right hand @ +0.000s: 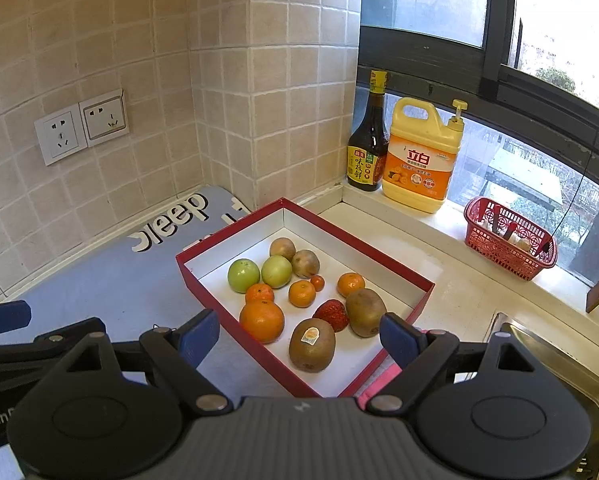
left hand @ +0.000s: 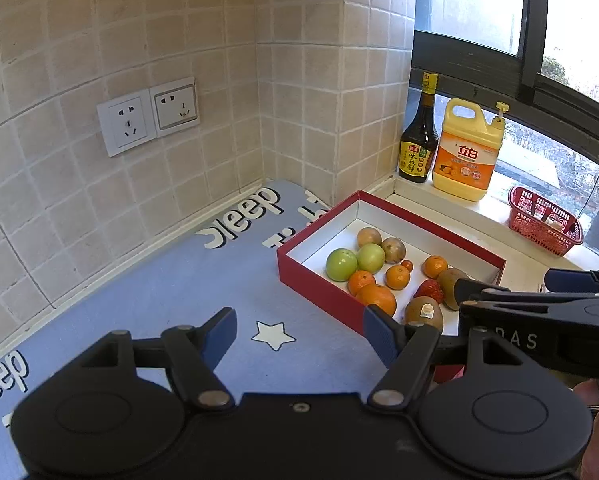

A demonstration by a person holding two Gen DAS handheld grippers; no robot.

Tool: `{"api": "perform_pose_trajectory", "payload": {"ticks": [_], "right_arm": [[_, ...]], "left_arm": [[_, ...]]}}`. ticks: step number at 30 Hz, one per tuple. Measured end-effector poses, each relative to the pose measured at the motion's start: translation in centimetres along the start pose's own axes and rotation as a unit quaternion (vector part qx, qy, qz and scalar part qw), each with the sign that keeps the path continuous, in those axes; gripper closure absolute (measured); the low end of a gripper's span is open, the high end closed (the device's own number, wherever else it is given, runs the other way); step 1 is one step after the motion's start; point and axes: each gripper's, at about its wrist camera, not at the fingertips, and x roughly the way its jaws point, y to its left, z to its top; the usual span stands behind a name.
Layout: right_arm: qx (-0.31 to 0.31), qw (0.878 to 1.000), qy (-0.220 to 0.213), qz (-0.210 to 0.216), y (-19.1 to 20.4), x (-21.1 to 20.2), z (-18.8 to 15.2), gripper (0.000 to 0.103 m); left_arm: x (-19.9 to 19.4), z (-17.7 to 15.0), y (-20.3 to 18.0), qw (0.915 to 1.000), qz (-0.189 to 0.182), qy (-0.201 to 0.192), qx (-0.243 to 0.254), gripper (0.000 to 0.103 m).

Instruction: Organize fruits

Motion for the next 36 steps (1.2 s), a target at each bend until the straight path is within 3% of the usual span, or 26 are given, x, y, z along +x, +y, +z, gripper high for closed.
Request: {"api": "perform_pose_trajectory", "payload": {"ticks": [36], "right_arm": [[-0.012,1.0,0.007,0.01,-0.3,1.5,0.7,0.014]], "left_arm": [[0.8,0.3,0.5,0.9999,0.005,0.013,-0.009,0.02]]}}
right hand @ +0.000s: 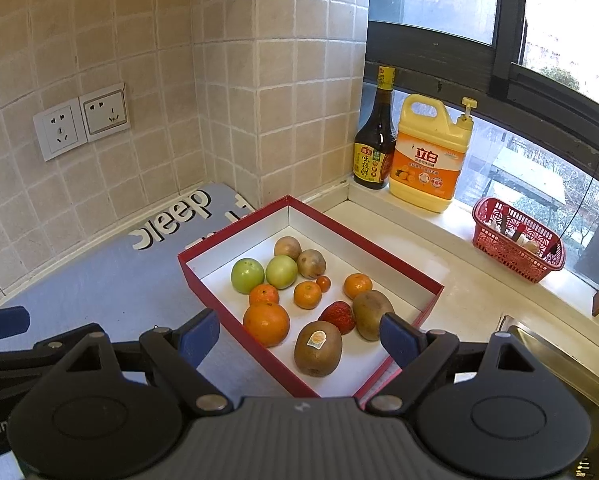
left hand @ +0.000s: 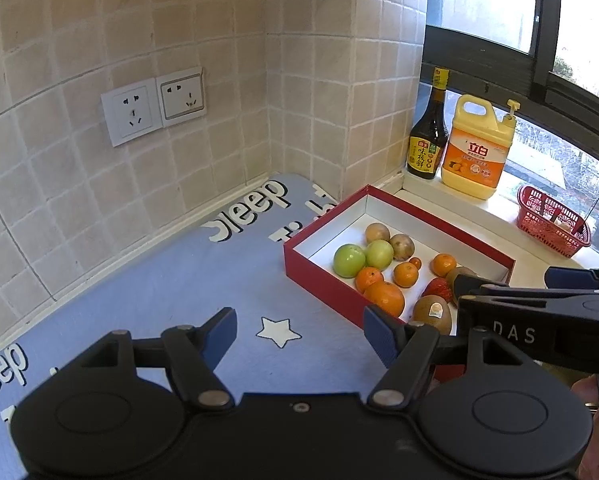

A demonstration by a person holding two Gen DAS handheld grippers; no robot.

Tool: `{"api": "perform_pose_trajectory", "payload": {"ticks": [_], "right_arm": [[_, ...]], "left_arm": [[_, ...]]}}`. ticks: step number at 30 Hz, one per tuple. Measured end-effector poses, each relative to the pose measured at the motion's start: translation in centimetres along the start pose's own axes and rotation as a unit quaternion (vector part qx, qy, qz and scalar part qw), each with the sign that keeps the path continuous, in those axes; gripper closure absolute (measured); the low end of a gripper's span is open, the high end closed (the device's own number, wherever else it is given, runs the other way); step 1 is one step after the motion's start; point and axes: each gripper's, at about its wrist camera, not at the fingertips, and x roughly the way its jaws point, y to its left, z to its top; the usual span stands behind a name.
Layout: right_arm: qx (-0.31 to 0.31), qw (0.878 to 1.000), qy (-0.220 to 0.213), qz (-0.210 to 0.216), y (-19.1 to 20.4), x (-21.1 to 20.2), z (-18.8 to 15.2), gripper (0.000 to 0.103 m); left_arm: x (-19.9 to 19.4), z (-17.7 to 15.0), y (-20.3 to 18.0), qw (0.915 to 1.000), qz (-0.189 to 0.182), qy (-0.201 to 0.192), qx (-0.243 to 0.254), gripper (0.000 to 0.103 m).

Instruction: Organize fruits

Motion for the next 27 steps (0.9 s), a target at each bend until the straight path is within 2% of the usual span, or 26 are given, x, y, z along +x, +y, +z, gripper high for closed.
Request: {"api": "perform_pose_trajectory", "payload": {"ticks": [27], "right_arm": [[0.001,1.0,0.001,0.001,-0.31,0.25,-0.02,0.014]], "left_arm": [[0.15,0.12,0.07,1.0,0.004,0.002,0.001,0.02]]}}
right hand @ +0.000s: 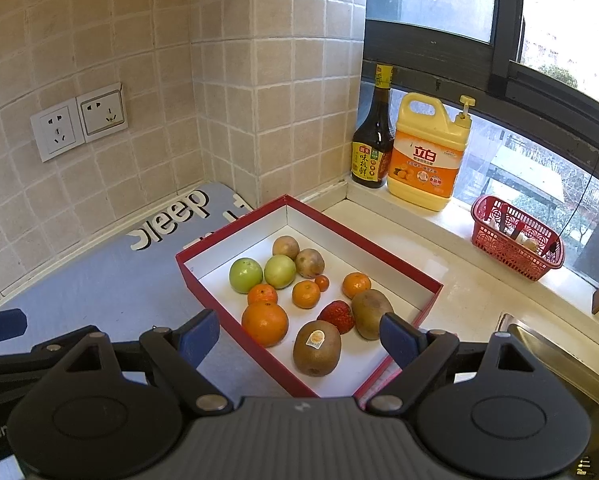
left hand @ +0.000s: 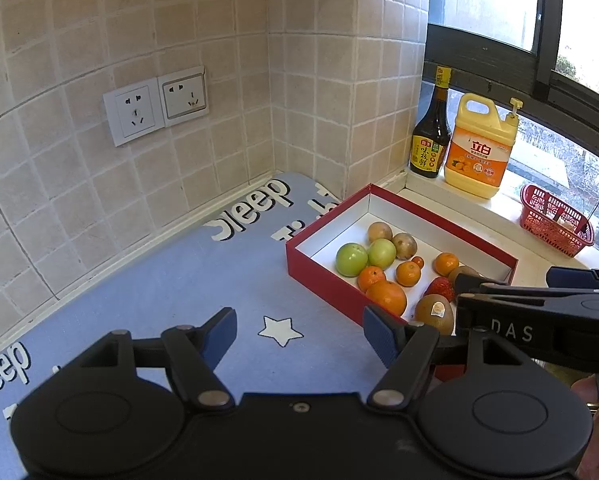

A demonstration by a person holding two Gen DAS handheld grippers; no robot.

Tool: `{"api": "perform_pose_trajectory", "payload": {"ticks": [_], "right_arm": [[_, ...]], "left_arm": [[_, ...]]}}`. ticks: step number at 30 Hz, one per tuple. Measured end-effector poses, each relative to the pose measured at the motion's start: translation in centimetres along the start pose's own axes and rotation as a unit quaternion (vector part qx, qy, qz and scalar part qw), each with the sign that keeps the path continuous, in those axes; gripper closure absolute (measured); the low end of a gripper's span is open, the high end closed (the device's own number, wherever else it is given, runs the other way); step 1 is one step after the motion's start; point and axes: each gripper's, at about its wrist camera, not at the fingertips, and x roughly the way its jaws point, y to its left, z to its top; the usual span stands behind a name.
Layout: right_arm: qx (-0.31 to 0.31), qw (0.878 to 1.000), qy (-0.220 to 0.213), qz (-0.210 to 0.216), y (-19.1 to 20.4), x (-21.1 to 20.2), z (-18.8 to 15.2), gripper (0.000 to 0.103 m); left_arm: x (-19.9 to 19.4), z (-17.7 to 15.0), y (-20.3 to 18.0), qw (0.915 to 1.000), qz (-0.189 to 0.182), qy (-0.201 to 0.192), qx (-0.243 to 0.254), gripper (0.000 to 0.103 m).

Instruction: Organize fruits

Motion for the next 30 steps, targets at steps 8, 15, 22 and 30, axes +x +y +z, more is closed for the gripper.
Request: {"api": "perform_pose_trajectory", "payload": {"ticks": [8,15,22,30], "right_arm": [[0.0,1.0,0.0,-0.002,-0.02,-0.09,-0.01,0.014],[0.0,1.0,-0.001,-0.002,-0.06,-0.06,0.01,0.014],[0.001,1.0,-0.002,-0.002,-0.15,-0.11,0.03,0.014],[0.004,1.0,0.0,-0.002,-0.07,0.01,0.14,0.014]], "left_arm": [[-0.03,-0.02,-0.09,1.0,0.001,0.0,0.0,0.02],[-0.11,-0.02,-0.09,1.0,0.001,-0.002,0.001,0.02],[-0.17,0.11,0.02,1.0,0.002,-0.005,0.003,0.02],[-0.27,0.26,-0.16,0.9999,0.009,-0.009,0.01,0.02]]}}
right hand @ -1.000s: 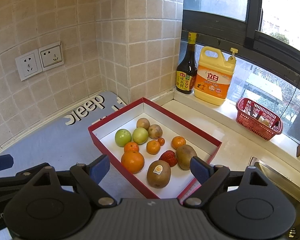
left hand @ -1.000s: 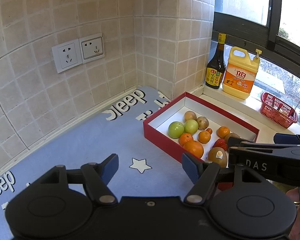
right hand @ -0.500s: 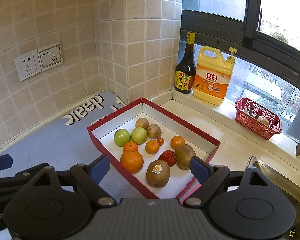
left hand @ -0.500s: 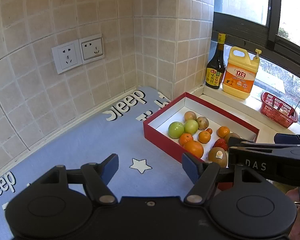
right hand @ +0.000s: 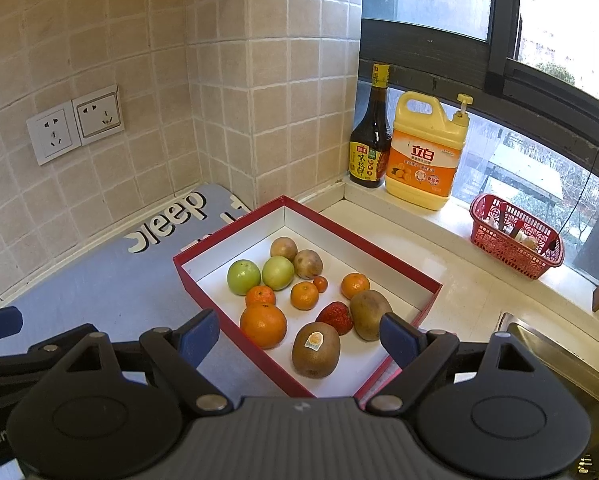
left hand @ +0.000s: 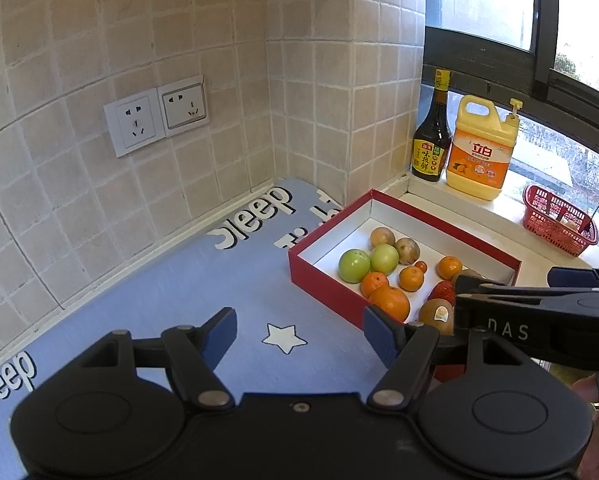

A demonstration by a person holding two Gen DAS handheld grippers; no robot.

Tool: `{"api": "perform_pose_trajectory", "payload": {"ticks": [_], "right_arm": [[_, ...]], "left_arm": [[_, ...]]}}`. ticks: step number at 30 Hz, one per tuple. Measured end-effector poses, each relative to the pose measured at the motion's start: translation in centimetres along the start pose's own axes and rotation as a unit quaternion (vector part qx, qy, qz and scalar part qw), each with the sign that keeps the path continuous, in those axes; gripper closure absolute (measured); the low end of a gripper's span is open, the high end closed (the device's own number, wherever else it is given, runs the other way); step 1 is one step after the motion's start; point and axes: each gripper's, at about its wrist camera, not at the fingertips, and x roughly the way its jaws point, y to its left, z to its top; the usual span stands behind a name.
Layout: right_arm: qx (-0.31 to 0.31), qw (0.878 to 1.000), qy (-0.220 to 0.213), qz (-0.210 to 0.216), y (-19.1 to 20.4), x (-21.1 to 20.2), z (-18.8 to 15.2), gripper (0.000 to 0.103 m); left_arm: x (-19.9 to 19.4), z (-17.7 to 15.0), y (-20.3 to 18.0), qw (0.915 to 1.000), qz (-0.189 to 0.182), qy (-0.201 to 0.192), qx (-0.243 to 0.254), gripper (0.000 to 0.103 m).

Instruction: Organize fruits

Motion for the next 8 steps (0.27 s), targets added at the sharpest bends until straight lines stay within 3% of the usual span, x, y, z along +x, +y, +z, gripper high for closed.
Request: {"api": "perform_pose_trajectory", "payload": {"ticks": [8], "right_arm": [[-0.005,1.0,0.001,0.005,0.57,0.39,0.3,0.014]], "left_arm": [[-0.1,0.27,0.32,0.9996,0.005,-0.026,-0.013,0.02]]}}
